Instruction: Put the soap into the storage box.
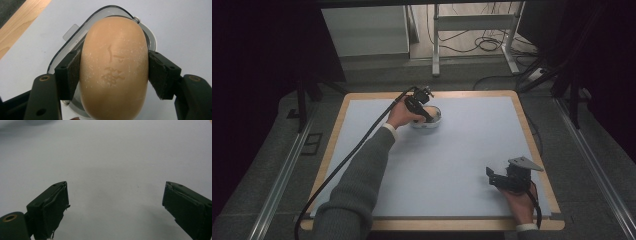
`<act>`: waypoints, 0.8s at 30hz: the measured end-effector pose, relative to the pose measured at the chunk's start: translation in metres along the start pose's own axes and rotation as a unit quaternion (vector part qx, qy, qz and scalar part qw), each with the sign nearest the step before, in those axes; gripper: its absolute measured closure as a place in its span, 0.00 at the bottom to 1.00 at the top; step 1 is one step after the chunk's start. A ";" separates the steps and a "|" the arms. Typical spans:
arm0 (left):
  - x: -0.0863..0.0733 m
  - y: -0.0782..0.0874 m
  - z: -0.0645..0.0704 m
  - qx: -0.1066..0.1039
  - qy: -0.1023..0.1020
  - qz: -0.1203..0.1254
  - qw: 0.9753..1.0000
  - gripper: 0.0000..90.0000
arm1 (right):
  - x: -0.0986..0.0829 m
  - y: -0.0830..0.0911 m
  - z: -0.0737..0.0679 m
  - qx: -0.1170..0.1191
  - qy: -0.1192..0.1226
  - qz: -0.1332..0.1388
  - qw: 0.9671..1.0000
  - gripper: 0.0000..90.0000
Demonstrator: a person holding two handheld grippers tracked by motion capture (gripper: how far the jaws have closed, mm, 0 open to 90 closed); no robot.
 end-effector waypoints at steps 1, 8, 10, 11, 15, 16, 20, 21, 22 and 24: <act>0.000 -0.001 0.000 0.000 -0.001 0.000 1.000 0.36 | 0.000 0.000 0.000 0.000 0.000 0.000 1.000 0.08; -0.002 -0.007 0.001 0.005 -0.003 -0.004 1.000 0.35 | 0.000 -0.001 0.000 -0.002 0.001 -0.002 1.000 0.08; -0.002 -0.008 0.002 0.006 0.001 -0.003 1.000 0.35 | 0.000 -0.001 0.000 -0.002 -0.001 -0.005 1.000 0.08; -0.001 -0.008 0.002 0.007 0.001 0.003 1.000 0.35 | 0.000 -0.001 0.000 -0.001 -0.001 -0.005 1.000 0.08; 0.002 0.001 0.003 0.006 0.007 0.020 1.000 0.33 | 0.000 -0.001 0.000 -0.002 -0.001 -0.004 1.000 0.08; 0.002 0.004 0.003 0.009 0.006 0.022 1.000 0.33 | 0.000 -0.001 0.000 -0.002 -0.001 -0.005 1.000 0.08; -0.001 0.011 0.002 0.007 0.010 0.029 1.000 0.31 | 0.000 -0.001 0.000 -0.003 -0.001 -0.004 1.000 0.08; -0.002 0.013 0.002 0.004 0.010 0.029 1.000 0.31 | 0.000 -0.001 0.000 -0.004 0.000 -0.004 1.000 0.08; -0.004 0.015 0.002 0.004 0.009 0.031 0.999 0.31 | 0.000 -0.001 0.000 -0.004 0.000 -0.004 1.000 0.08; -0.007 0.020 0.002 0.006 0.010 0.034 0.999 0.30 | 0.000 -0.001 0.000 -0.004 0.001 -0.004 1.000 0.08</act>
Point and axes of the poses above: each handheld gripper's, and its own axes: y roughly backward along the jaws, x roughly out of its top, z roughly to its right, the point moved 7 cm from there along -y, roughly forward along the jaws, and after that the axes turned 12 degrees about x, right-handed, at the moved point
